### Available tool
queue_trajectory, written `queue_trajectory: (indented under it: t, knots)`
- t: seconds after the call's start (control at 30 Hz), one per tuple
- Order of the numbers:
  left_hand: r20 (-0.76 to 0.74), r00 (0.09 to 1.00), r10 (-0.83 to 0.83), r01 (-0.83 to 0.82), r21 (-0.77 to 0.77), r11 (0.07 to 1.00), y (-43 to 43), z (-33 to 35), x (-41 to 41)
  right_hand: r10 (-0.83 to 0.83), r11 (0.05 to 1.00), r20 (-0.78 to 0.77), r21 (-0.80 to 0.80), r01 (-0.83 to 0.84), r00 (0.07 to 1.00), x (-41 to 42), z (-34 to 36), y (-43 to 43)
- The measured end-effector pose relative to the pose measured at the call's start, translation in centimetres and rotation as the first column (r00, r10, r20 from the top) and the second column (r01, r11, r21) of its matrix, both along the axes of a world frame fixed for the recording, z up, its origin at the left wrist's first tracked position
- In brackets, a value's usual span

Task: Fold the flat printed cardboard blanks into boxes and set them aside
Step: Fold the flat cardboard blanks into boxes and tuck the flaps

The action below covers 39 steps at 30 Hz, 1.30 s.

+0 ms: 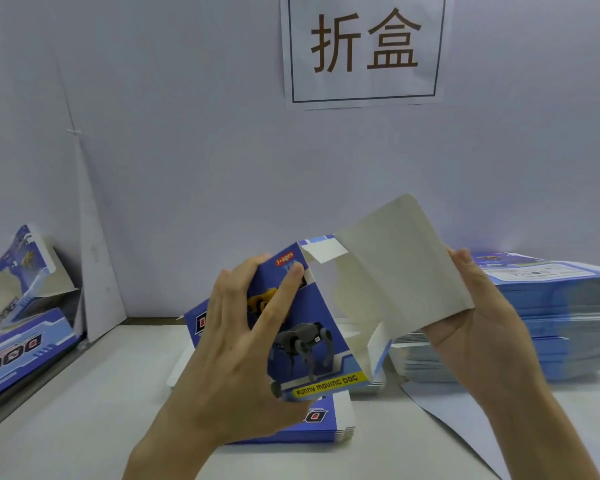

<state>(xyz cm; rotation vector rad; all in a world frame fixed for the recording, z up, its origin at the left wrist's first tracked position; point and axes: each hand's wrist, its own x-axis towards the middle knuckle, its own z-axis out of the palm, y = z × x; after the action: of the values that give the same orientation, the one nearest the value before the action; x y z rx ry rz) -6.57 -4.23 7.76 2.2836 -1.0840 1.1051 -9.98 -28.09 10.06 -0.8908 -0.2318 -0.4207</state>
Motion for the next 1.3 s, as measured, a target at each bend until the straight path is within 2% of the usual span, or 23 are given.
queue_trajectory:
  t: [0.03,0.1,0.2,0.27,0.4,0.53,0.6,0.67,0.77,0.83,1.0,1.13,1.3]
  knots:
    - [0.002,1.0,0.005,-0.005,0.004,1.0,-0.1,0.0,0.0,0.059,0.998,-0.027,0.003,-0.059,0.998,0.0,-0.1,0.3]
    - [0.024,1.0,0.016,-0.016,0.016,1.0,-0.2,0.1,-0.1,0.085,0.991,-0.051,-0.104,-0.089,0.995,-0.1,-0.3,0.9]
    - [0.028,0.999,0.023,-0.024,0.019,1.0,0.0,0.2,-0.1,-0.08,0.969,-0.055,-0.237,0.065,0.995,0.3,-0.7,1.4]
    - [0.018,0.999,0.028,-0.029,0.011,1.0,0.2,0.1,0.0,-0.129,0.953,-0.045,-0.283,0.111,0.991,0.4,-0.7,1.4]
    - [0.03,0.999,0.029,-0.03,0.034,0.999,-0.1,0.0,0.0,-0.145,0.949,-0.034,-0.286,0.129,0.989,0.1,-0.5,1.5]
    - [0.03,0.999,0.026,-0.027,0.026,0.999,-0.2,0.0,0.0,-0.329,0.901,-0.006,-0.301,0.312,0.944,0.0,-0.5,1.6]
    - [0.02,0.999,0.036,-0.037,0.015,0.999,-0.1,0.0,0.0,-0.365,0.88,0.03,-0.315,0.356,0.93,0.0,-0.6,1.8]
    - [0.04,0.997,0.067,-0.068,0.022,0.997,-0.2,-0.1,0.1,-0.355,0.848,0.11,-0.379,0.37,0.928,-0.2,-0.6,2.5]
    - [0.032,0.993,0.111,-0.111,-0.002,0.994,-0.4,0.0,0.1,-0.253,0.807,0.27,-0.47,0.356,0.929,-0.4,-0.8,4.3]
    - [0.04,0.991,0.128,-0.128,-0.011,0.992,-0.3,0.1,0.0,-0.208,0.757,0.321,-0.545,0.359,0.924,-0.3,-1.1,5.2]
    - [0.122,0.978,0.169,-0.17,-0.001,0.985,-0.6,0.4,-0.1,-0.173,0.684,0.332,-0.637,0.356,0.927,0.1,-2.1,6.4]
    - [0.111,0.972,0.206,-0.206,-0.015,0.979,-0.6,0.1,0.1,-0.172,0.686,0.309,-0.644,0.339,0.935,0.2,-2.2,6.5]
    - [0.06,0.983,0.175,-0.173,-0.046,0.984,-1.7,-0.5,-0.3,-0.152,0.636,0.292,-0.702,0.32,0.944,-0.4,-1.7,6.1]
